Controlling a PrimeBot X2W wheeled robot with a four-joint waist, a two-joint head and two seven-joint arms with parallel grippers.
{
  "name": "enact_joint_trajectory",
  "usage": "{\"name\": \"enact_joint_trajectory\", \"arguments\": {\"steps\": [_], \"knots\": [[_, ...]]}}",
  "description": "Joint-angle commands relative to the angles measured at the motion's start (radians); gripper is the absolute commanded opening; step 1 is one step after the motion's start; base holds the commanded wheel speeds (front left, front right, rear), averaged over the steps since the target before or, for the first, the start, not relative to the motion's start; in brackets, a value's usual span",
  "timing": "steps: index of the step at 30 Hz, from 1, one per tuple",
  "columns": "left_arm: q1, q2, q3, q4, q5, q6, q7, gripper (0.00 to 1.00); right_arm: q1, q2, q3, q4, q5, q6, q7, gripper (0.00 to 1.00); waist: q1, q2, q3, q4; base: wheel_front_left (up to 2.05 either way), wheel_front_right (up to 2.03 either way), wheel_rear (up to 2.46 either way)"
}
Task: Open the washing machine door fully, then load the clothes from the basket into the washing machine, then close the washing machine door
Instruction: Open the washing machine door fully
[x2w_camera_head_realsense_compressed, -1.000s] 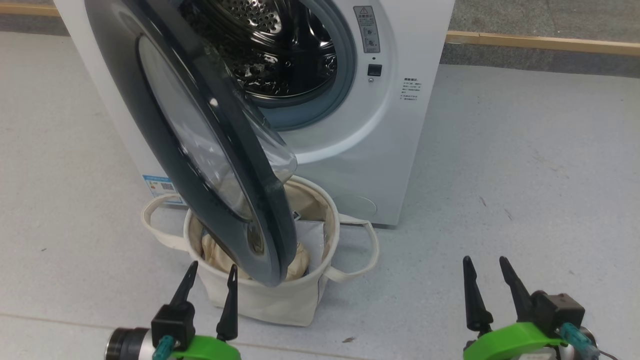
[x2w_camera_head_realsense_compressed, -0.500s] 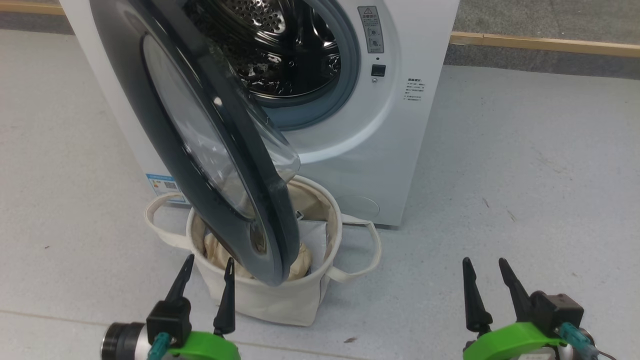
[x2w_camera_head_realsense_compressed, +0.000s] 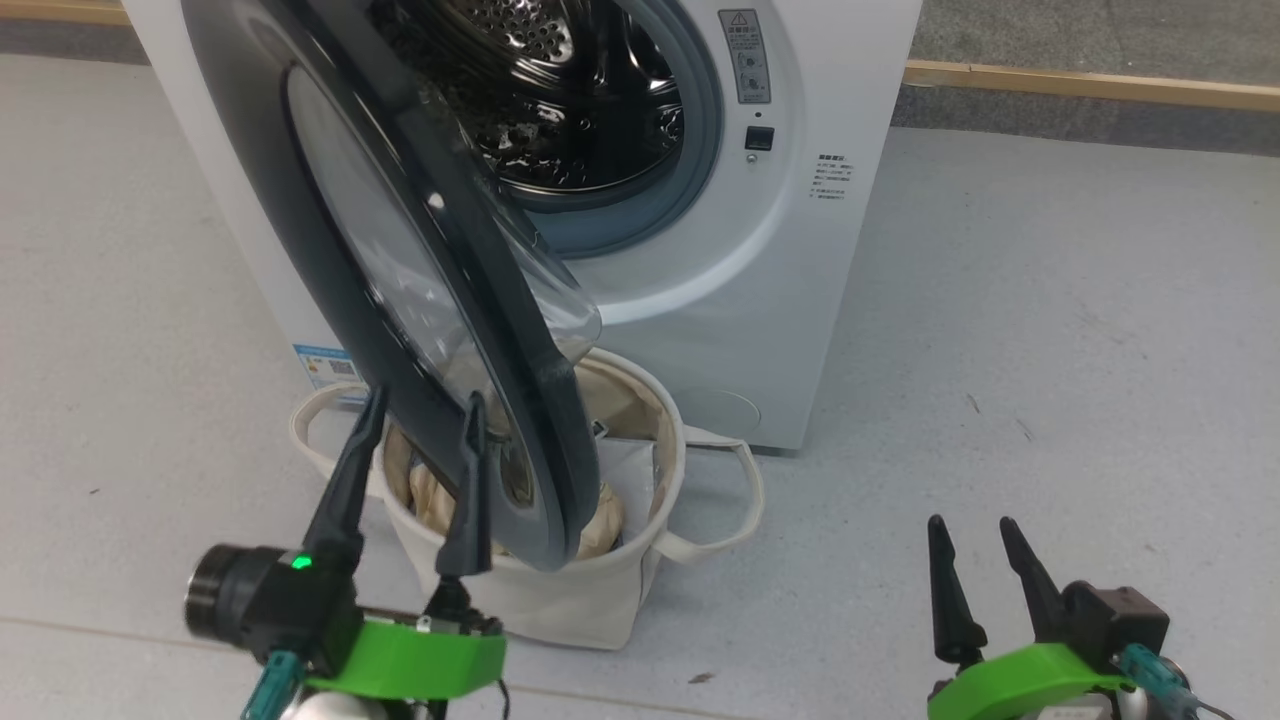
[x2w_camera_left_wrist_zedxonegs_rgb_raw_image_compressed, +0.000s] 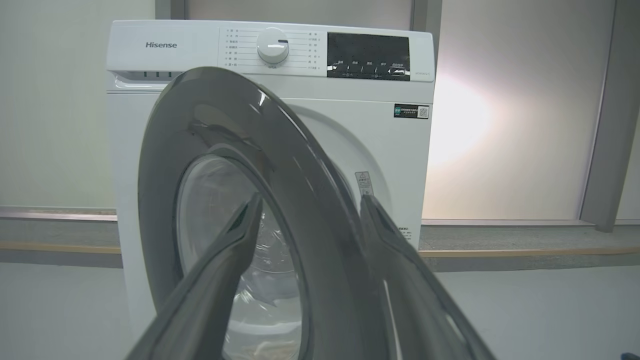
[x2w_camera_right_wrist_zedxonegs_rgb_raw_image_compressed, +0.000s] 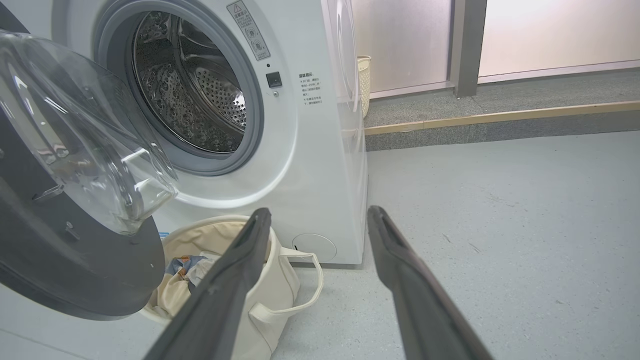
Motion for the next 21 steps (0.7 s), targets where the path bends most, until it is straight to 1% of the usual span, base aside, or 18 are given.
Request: {"name": "enact_joint_trajectory", "arguments": {"steps": [1,2,3,4,5,7,8,11,14,15,21], "knots": [[-0.047,0.001,0.015,-0.062,-0.018,-0.013,-0.006,1.00,-0.053,0.000,0.021,-0.026,0.009,0.000,-0.012,1.00,0.0000,0.0000,-0.001,-0.002,0.00,0.00,0.00],[-0.046,0.000,-0.002,-0.084,-0.027,-0.027,-0.006,1.00,-0.053,0.000,0.021,-0.025,0.010,0.000,-0.012,1.00,0.0000,0.0000,0.000,-0.004,0.00,0.00,0.00],[-0.041,-0.001,-0.038,-0.098,-0.041,-0.050,-0.006,1.00,-0.054,0.000,0.019,-0.023,0.010,0.000,-0.012,1.00,0.0000,0.0000,0.000,-0.007,0.00,0.00,0.00],[-0.041,-0.001,-0.038,-0.098,-0.041,-0.050,-0.006,1.00,-0.054,0.000,0.019,-0.023,0.010,0.000,-0.012,1.00,0.0000,0.0000,0.000,-0.007,0.00,0.00,0.00],[-0.040,-0.002,-0.078,-0.075,-0.055,-0.067,-0.006,1.00,-0.056,0.000,0.019,-0.020,0.011,0.000,-0.012,1.00,0.0000,0.0000,-0.001,-0.011,0.00,0.00,0.00],[-0.048,-0.002,-0.126,-0.028,-0.043,-0.078,-0.006,1.00,-0.059,0.000,0.023,-0.015,0.013,0.000,-0.012,1.00,0.0000,0.0000,-0.003,-0.020,0.00,0.00,0.00],[-0.053,-0.002,-0.149,-0.005,-0.054,-0.079,-0.006,1.00,-0.061,0.000,0.024,-0.014,0.014,0.000,-0.012,1.00,0.0000,0.0000,-0.003,-0.025,0.00,0.00,0.00],[-0.078,-0.002,-0.210,0.077,-0.099,-0.076,-0.006,1.00,-0.064,0.000,0.025,-0.011,0.015,0.000,-0.012,1.00,0.0000,0.0000,-0.003,-0.036,0.00,0.00,0.00],[-0.124,-0.002,-0.255,0.160,-0.110,-0.060,-0.006,1.00,-0.067,0.000,0.025,-0.006,0.013,0.000,-0.012,1.00,0.0000,0.0000,0.002,-0.046,0.00,0.00,0.00],[-0.124,-0.002,-0.255,0.160,-0.110,-0.060,-0.006,1.00,-0.067,0.000,0.025,-0.006,0.013,0.000,-0.012,1.00,0.0000,0.0000,0.002,-0.046,0.00,0.00,0.00],[-0.210,-0.002,-0.307,0.273,-0.161,-0.014,-0.006,1.00,-0.075,0.000,0.032,0.002,0.019,0.000,-0.012,1.00,0.0000,0.0000,0.012,-0.068,0.00,0.00,0.00]]}}
